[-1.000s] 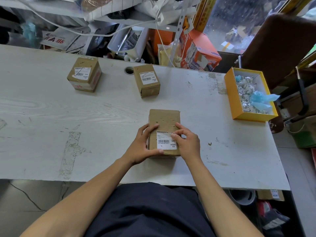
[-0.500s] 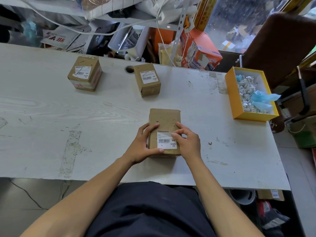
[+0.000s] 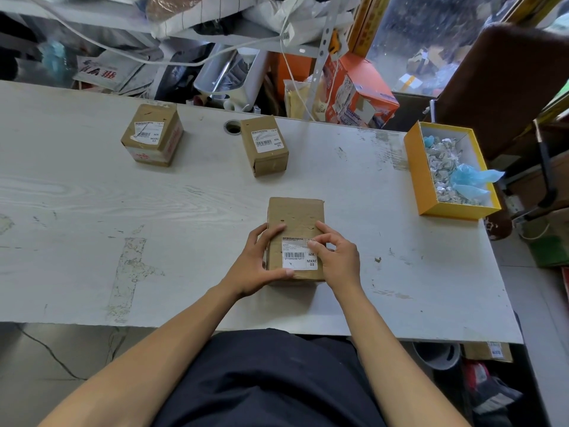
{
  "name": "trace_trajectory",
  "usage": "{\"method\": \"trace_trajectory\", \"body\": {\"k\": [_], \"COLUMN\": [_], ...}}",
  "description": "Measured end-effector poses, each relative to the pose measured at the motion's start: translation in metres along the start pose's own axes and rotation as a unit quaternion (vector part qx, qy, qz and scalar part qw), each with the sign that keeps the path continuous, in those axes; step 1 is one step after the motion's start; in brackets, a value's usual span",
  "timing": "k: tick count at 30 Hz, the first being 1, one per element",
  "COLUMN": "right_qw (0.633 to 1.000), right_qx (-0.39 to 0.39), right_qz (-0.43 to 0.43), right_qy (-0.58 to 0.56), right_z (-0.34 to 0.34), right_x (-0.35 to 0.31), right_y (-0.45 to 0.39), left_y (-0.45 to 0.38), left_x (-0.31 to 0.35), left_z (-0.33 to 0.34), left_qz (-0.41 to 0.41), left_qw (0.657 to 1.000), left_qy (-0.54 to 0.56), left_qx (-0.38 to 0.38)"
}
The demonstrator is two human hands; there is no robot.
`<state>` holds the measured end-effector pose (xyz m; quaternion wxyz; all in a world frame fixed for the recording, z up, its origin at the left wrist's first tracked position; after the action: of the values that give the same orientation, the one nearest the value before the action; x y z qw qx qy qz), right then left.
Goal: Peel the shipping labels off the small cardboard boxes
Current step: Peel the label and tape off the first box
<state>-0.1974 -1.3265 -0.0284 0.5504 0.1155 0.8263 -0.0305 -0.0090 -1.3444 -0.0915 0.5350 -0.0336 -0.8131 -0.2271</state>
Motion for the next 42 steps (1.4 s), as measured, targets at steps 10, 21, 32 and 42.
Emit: {"method": "trace_trajectory", "body": {"k": [10, 21, 32, 42], "right_qw": [1.000, 1.000, 1.000, 1.000], "right_qx": [-0.002, -0.003, -0.003, -0.007], "right_qz": [-0.003, -0.009, -0.014, -0.012], "right_qy": [0.005, -0.001, -0.001, 0.009], "right_z": [-0.0002, 0.0000, -0.0006, -0.0014], "right_x": [-0.0038, 0.0006, 0.0017, 0.0040], "right_y": [0.0009, 0.0001, -0.0005, -0.0019], "left_y": [0.0005, -0.0001, -0.0002, 0.0001], "left_x": [0.0004, -0.0006, -0.0006, -0.0008], "left_z": [0.0001, 0.0005, 0.0006, 0.0009], "left_qz": [0.000, 0.005, 0.009, 0.010], "left_qw": [1.000, 1.000, 1.000, 1.000], "left_qy": [0.002, 0.004, 0.002, 0.002], "left_qx": [0.000, 0.006, 0.009, 0.008]}}
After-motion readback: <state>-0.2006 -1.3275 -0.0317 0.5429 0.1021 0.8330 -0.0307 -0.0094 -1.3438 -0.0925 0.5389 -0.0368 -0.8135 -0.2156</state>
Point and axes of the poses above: each hand's wrist, its own y-axis away from the middle knuckle, its own z-axis out of the palm, x = y × z, the point moved 4 cm from there along -y, towards the middle knuckle, and after that the axes turned 12 degrees about -z, right-handed, at the moved point
